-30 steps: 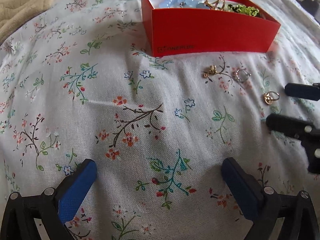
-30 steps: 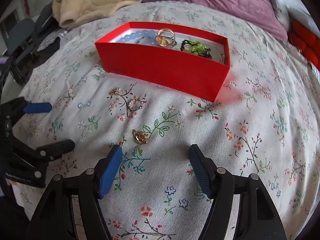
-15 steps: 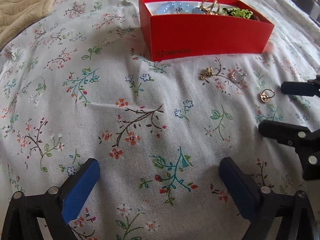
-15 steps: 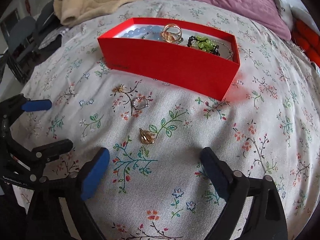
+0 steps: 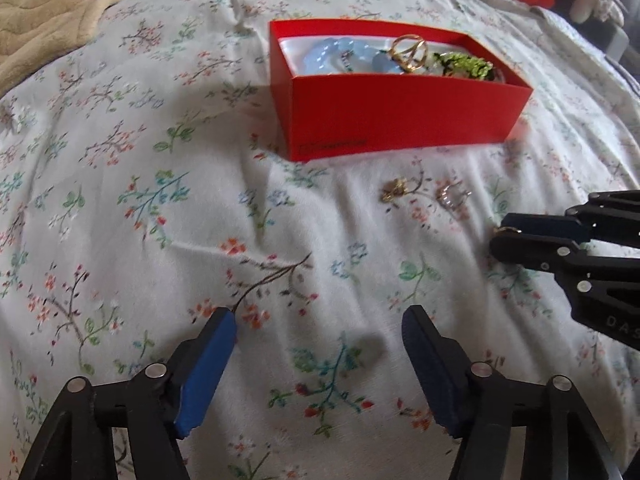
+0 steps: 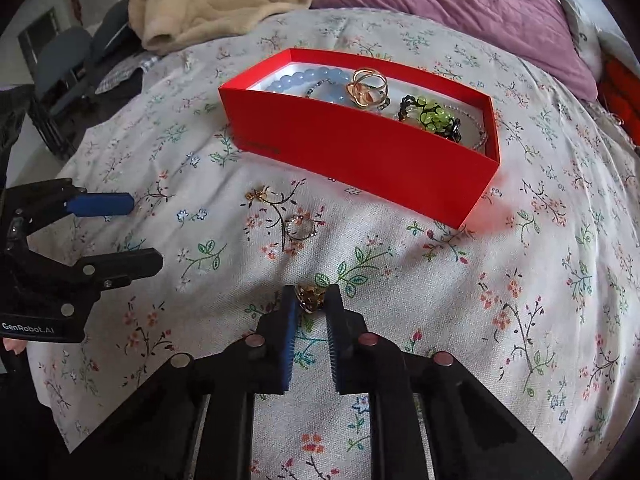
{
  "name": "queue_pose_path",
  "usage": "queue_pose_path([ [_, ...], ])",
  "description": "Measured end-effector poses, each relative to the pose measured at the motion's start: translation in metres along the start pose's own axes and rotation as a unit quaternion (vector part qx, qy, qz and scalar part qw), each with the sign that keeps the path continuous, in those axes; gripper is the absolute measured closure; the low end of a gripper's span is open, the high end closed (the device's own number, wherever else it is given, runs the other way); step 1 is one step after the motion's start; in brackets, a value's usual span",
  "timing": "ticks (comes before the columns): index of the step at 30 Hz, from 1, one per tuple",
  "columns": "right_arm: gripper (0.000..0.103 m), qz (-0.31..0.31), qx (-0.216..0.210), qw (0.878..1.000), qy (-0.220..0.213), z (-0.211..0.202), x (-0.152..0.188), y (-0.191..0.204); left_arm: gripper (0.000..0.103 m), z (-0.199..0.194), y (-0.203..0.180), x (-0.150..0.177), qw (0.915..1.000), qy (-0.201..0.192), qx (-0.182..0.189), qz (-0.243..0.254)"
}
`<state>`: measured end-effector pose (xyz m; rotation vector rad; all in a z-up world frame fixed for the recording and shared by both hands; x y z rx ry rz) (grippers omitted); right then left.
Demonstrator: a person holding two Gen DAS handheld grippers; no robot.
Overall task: Organize jewelry
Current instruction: 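Grasp another gold earring with the left gripper while the right gripper lifts its earring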
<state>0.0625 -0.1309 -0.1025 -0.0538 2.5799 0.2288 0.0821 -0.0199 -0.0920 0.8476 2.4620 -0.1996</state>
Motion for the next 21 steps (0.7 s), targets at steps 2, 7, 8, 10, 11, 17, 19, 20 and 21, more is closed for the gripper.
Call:
queue_pose_path([
  [2,0.088,-0.004,0.004,1.000,-0.003,-0.002,0.000,-0.001,0.032,0.000,-0.003,-0.004,1.0000,-0.006,0.001,0.008],
  [7,0.088,0.011,0.006,1.000,-0.011,-0.013,-0.004,-0.015,0.046,0.006,-0.013,-0.018,0.9994,-0.023,0.018,0.019],
  [8,0.088,0.016,0.007,1.000,-0.012,-0.015,-0.004,-0.018,0.049,0.008,-0.015,-0.021,0.9992,-0.026,0.022,0.020],
  [10,0.088,0.025,0.009,1.000,-0.012,-0.019,-0.003,-0.026,0.054,0.011,-0.019,-0.026,0.9988,-0.030,0.030,0.025],
  [11,0.088,0.029,0.010,0.999,-0.011,-0.020,-0.002,-0.029,0.062,0.012,-0.022,-0.028,0.9984,-0.032,0.038,0.027],
  [17,0.088,0.042,0.017,0.999,-0.008,-0.028,0.007,-0.048,0.075,0.027,-0.036,-0.039,0.9972,-0.030,0.055,0.041],
  [19,0.088,0.048,0.020,0.999,-0.004,-0.028,0.009,-0.054,0.075,0.031,-0.038,-0.044,0.9971,-0.033,0.053,0.044],
  [20,0.088,0.050,0.022,0.998,-0.002,-0.028,0.009,-0.056,0.076,0.032,-0.038,-0.045,0.9971,-0.033,0.053,0.044],
  [21,0.088,0.052,0.022,0.998,-0.001,-0.028,0.009,-0.057,0.076,0.034,-0.038,-0.047,0.9972,-0.033,0.052,0.042],
])
Point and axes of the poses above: each gripper's, at about its wrist camera, not at the fingertips, and z roughly the way its jaws point, y to its left, x to its underside, the point moved 7 cm from there along z, roughly the way its jaws point, and after that the axes turned 9 degrees about z, right-handed, at the moved point
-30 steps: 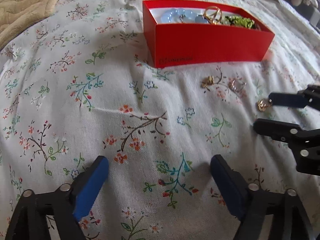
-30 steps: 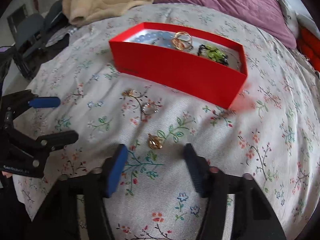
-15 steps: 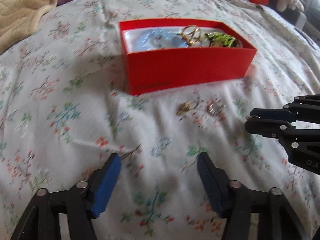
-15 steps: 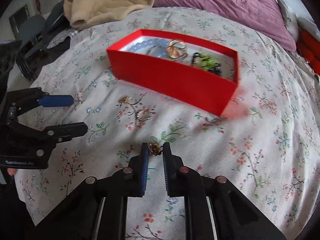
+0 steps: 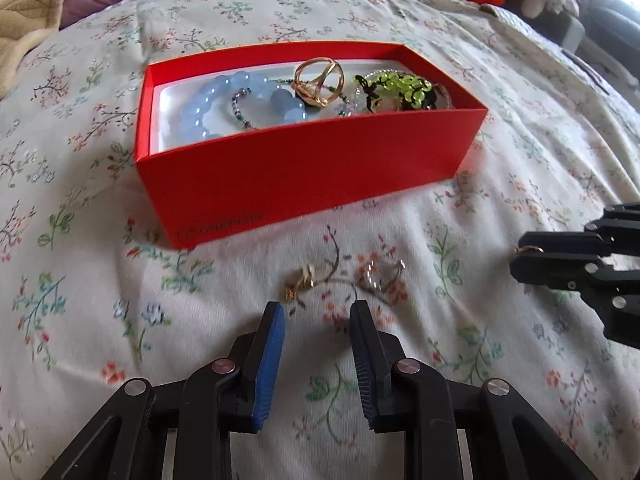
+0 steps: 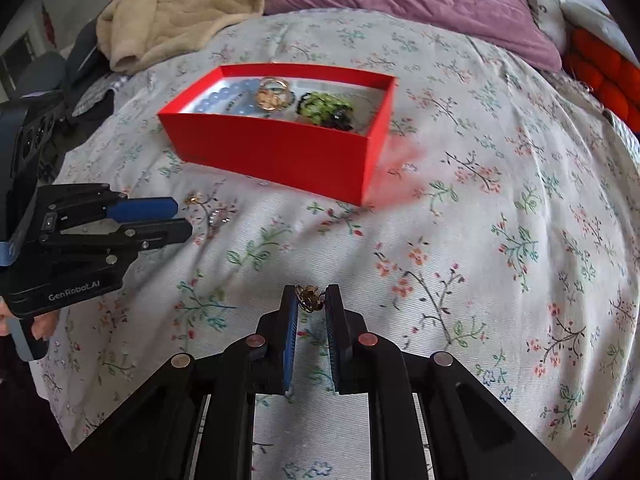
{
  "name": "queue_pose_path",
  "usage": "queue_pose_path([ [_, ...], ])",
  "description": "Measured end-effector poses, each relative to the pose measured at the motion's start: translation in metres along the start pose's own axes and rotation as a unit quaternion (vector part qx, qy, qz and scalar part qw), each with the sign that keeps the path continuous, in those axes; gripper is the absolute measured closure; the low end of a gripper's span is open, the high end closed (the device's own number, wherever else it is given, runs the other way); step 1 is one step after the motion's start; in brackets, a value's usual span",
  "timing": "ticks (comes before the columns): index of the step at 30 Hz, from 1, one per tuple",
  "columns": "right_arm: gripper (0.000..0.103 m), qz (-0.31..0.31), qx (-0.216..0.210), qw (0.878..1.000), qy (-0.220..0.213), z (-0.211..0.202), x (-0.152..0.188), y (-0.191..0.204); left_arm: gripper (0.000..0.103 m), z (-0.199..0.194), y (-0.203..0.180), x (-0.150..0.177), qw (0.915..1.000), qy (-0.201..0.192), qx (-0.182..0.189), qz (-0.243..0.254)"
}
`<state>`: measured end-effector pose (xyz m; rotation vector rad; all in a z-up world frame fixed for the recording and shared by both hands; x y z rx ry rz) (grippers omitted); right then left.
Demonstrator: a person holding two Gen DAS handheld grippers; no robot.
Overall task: Organize jewelry
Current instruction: 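Grasp another gold earring with the left gripper while the right gripper lifts its earring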
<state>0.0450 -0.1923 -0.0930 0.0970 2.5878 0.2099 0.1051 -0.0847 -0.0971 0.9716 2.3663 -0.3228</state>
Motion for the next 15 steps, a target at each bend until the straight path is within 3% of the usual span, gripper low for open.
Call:
queue_pose_path([
  [9,0.088,0.004,0.002,1.000,0.007,0.002,-0.001,-0.004,0.079,0.011,0.002,-0.009,0.9999,-0.002,-0.007,-0.007],
  [15,0.088,0.006,0.003,1.000,0.010,0.003,-0.003,-0.004,0.095,0.012,0.006,-0.010,0.9996,0.003,-0.024,-0.012],
])
Point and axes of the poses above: each gripper's, at about its wrist camera, not at the fingertips, and z roughly the way its jaws point, y to its left, x to its underside, the point moved 7 cm from there along z, roughly the way its jaws point, and after that the axes turned 9 degrees about z, right-handed, at the moved point
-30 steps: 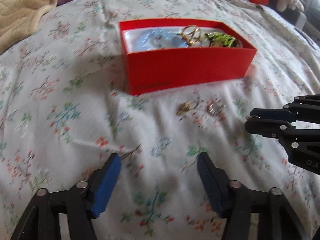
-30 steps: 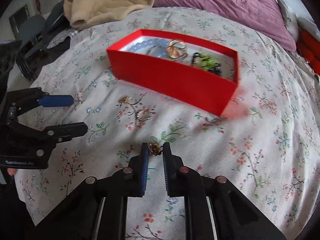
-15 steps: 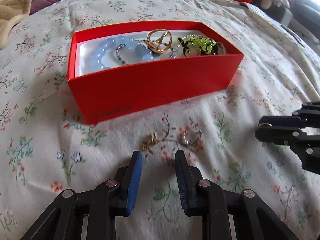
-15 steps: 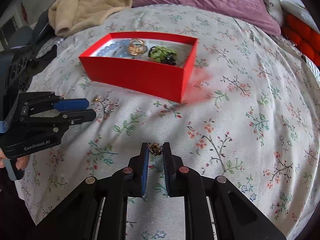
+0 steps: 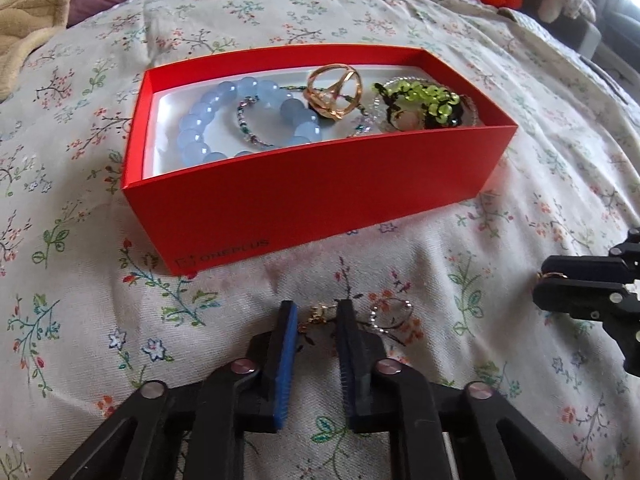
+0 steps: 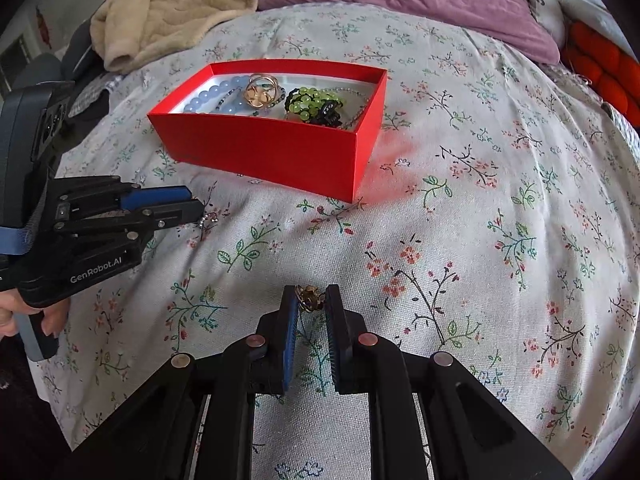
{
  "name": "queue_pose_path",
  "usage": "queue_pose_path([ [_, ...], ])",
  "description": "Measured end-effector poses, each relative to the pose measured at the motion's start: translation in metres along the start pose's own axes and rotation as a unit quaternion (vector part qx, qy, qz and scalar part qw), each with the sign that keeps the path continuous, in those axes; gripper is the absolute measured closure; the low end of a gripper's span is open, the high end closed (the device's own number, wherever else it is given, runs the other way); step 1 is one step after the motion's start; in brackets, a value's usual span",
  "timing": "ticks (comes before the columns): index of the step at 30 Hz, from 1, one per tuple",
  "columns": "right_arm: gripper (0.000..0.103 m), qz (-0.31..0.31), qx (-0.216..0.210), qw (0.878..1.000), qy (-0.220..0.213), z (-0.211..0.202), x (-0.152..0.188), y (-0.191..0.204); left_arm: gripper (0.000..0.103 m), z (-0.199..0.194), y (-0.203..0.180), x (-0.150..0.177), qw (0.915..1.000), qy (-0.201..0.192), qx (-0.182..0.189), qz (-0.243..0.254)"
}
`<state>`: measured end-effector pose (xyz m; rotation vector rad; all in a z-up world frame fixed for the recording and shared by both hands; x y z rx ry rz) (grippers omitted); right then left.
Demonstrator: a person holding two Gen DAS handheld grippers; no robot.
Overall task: Organize jewelry
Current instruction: 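Grasp another gold earring with the left gripper while the right gripper lifts its earring, then carry both gold earrings over the red box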
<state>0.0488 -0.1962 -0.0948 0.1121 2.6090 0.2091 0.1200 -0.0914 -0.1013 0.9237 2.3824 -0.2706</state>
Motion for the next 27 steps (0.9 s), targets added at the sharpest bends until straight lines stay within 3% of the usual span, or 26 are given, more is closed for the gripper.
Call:
queue_pose_path([
  [4,0.088,0.002,0.004,1.000,0.002,0.001,-0.002,0.000,0.101,-0.001,0.002,0.001,0.9999,0.007,-0.008,-0.008],
  [27,0.088,0.067,-0.001,0.998,0.001,-0.025,-0.029,-0.017,0.102,-0.058,0.046,-0.001,0.9939,0.003,0.020,-0.108],
])
Point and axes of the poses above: each gripper's, at about its wrist camera, not at the fingertips, and z roughly the way its jaws point, y to its left, x to its underside, the point moved 7 cm from there along z, roughly the way its jaws point, and after that the axes turned 9 degrees about z, right-handed, at the moved point
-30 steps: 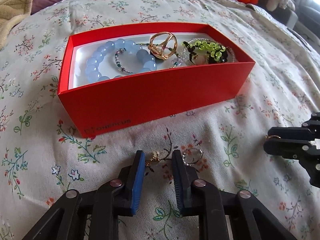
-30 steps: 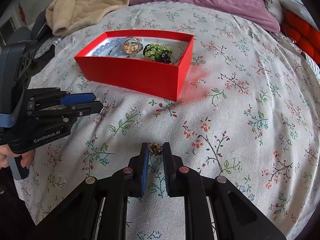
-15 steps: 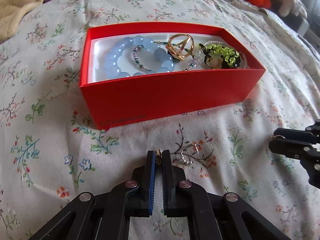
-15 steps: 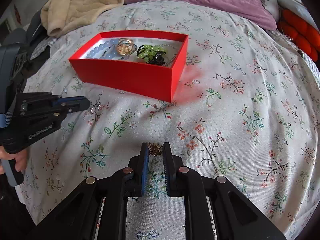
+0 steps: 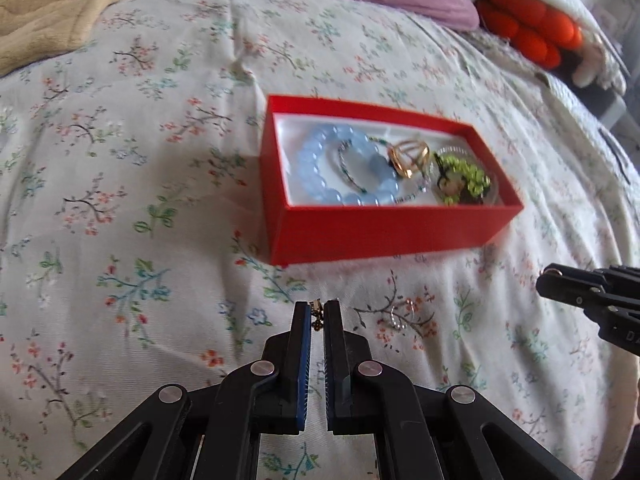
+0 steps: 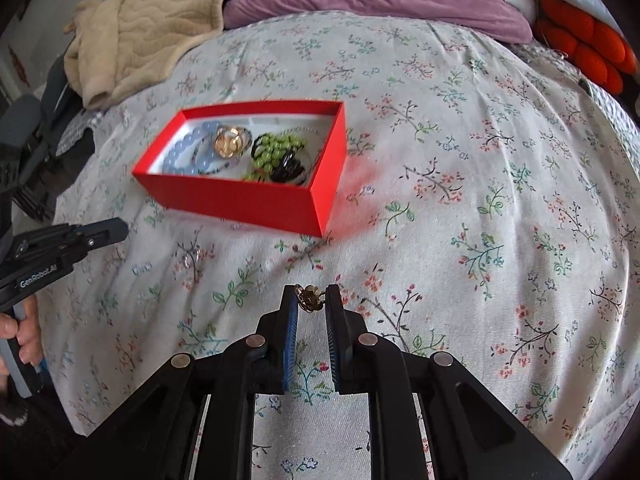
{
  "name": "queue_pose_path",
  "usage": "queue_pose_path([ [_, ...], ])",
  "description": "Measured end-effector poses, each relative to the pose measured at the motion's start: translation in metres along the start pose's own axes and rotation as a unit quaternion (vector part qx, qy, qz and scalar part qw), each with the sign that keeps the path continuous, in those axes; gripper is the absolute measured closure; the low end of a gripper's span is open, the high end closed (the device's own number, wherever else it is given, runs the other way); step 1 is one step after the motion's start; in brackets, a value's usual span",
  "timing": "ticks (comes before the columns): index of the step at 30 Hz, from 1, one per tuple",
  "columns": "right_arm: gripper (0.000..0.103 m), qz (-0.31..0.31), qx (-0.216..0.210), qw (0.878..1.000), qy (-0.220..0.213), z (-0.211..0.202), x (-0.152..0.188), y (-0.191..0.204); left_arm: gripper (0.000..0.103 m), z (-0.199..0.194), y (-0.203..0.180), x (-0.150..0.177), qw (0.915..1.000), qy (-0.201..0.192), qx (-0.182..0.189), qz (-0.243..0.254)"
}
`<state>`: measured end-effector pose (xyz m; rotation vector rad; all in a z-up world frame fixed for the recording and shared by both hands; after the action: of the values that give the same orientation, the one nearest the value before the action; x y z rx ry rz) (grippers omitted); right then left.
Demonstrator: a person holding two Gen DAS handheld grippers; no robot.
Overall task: Organize jewelry
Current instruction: 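Carry both gold earrings over the red box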
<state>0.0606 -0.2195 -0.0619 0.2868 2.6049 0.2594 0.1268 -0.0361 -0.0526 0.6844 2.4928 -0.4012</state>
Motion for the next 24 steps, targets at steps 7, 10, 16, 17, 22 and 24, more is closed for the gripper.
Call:
queue_pose_path([
  [7,0.088,0.026,-0.013,1.000,-0.004,-0.012,-0.016,0.001,0.102,-0.016,0.006,-0.014,0.9998,-0.015,0.005,-0.009],
  [10,0.088,0.031,-0.020,0.999,-0.010,-0.017,-0.024,0.004,0.102,-0.019,0.008,-0.021,0.9996,-0.021,0.010,-0.016],
  [16,0.088,0.043,-0.033,0.998,-0.018,-0.023,-0.040,0.009,0.102,-0.020,0.007,-0.033,0.9991,-0.030,0.015,-0.027],
  [17,0.088,0.045,-0.035,0.998,-0.019,-0.024,-0.044,0.009,0.102,-0.020,0.006,-0.035,0.9990,-0.031,0.018,-0.028],
  [22,0.088,0.052,-0.042,0.997,-0.023,-0.023,-0.057,0.014,0.102,-0.011,0.000,-0.045,0.9986,-0.033,0.023,-0.034],
  [24,0.088,0.054,-0.044,0.997,-0.022,-0.019,-0.061,0.016,0.102,-0.006,-0.003,-0.049,0.9986,-0.033,0.024,-0.034],
])
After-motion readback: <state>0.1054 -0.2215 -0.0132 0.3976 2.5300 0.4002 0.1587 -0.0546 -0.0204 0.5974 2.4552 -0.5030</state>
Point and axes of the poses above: each gripper's, at about its wrist camera, not at the fingertips, and z roughly the way its jaws point, y to its left, x to its underside, the point moved 7 cm from there along z, roughly the way its jaws point, and after that the axes turned 9 degrees about z, right-handed, at the moved point
